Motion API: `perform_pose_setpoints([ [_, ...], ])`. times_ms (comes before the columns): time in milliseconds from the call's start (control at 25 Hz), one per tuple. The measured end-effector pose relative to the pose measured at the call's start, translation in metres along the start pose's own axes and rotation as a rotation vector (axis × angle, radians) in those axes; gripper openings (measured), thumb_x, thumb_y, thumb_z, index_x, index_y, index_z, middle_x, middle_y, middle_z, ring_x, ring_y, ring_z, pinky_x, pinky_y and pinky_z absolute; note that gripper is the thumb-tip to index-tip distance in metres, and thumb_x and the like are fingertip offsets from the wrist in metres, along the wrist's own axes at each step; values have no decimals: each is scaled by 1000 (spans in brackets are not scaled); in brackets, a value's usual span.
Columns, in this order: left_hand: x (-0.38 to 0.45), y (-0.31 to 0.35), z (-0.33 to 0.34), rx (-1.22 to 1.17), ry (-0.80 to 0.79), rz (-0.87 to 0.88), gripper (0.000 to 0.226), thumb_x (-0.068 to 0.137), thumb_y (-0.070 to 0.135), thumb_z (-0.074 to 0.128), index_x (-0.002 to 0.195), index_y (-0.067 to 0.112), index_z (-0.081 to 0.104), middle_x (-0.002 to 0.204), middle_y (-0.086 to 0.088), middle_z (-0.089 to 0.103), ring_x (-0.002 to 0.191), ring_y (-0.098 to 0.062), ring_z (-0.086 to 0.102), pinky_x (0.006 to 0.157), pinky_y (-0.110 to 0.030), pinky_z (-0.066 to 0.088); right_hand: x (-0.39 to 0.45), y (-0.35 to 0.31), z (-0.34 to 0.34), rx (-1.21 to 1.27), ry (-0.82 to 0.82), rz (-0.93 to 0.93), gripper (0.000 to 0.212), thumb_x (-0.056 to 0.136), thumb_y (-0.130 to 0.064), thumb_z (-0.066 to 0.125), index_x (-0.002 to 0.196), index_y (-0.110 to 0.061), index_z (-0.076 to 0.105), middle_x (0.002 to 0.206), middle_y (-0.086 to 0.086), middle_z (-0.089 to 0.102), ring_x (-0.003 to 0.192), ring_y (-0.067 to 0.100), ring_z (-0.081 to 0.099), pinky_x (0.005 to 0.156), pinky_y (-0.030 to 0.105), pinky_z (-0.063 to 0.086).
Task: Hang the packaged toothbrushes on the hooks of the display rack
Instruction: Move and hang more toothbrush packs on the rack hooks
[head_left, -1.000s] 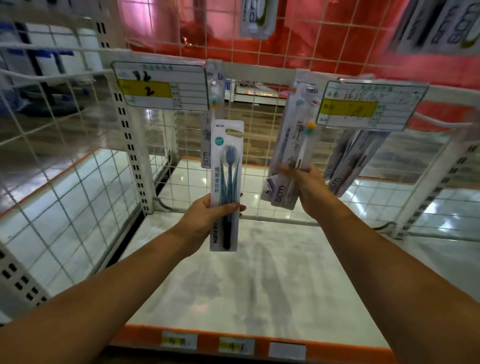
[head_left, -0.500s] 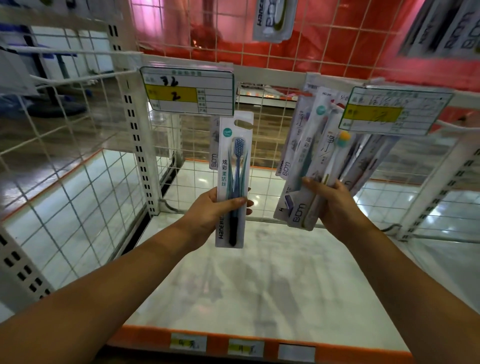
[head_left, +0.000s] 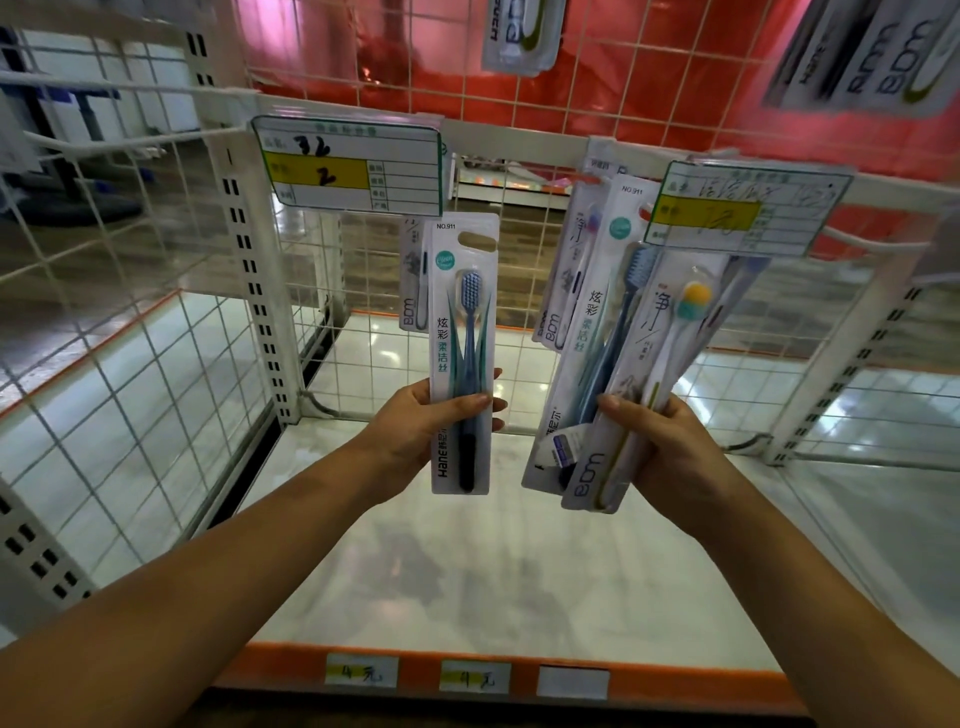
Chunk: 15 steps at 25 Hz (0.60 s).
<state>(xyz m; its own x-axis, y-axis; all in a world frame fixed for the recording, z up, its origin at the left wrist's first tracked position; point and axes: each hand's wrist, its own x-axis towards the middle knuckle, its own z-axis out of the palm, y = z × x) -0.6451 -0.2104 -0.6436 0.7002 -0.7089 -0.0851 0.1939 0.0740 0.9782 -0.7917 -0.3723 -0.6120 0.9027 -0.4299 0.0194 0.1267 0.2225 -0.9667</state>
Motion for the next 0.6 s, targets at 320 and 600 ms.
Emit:
perform_pose_setpoints([
  [320,-8,7,2,21,-41,4,45,83,16,61,127,11,53,105,-6,68,100,-24,63,101,-46,45,-15,-5,2,52,-41,-30,61,45,-31,87,100,-21,62,85,-3,73,80,14,70,63,29,57],
  [600,-9,12,7,30,-89,34,35,85,16,59,120,17,57,85,4,73,79,-12,70,74,-29,57,-30,-5,-3,22,-48,-38,74,25,-44,92,92,-24,69,88,0,73,83,16,71,64,29,57],
])
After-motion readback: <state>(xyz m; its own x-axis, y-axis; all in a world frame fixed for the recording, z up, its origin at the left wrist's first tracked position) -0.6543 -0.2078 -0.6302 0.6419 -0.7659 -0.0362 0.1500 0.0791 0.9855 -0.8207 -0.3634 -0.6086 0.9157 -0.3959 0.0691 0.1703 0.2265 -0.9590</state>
